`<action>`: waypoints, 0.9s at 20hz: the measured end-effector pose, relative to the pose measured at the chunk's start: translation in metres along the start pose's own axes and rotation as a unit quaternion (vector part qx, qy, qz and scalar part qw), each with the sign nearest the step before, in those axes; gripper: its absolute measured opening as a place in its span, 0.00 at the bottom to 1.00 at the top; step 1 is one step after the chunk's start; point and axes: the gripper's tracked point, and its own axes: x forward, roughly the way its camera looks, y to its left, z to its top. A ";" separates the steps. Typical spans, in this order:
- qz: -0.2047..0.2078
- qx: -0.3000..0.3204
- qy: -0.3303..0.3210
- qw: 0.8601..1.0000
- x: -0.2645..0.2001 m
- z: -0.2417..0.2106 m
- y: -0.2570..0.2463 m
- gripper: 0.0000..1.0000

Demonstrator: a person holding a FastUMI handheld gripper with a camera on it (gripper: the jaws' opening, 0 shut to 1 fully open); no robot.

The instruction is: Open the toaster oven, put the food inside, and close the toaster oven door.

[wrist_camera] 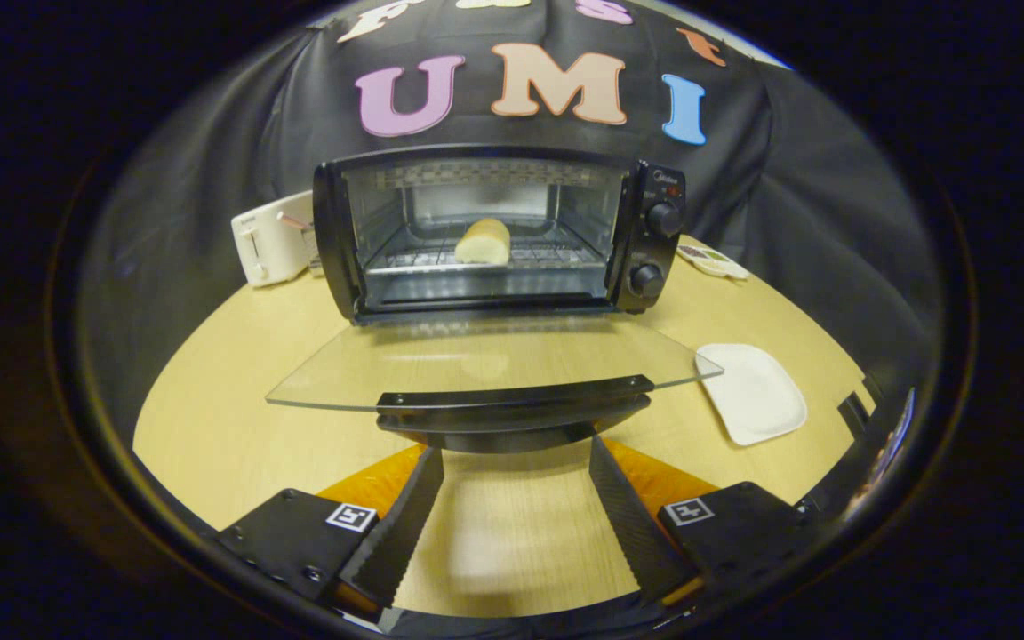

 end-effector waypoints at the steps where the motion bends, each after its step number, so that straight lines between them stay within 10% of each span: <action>1: -0.003 0.004 -0.008 1.000 0.000 0.008 -0.002 1.00; 18: 0.007 0.014 -0.150 0.989 0.012 0.150 -0.012 1.00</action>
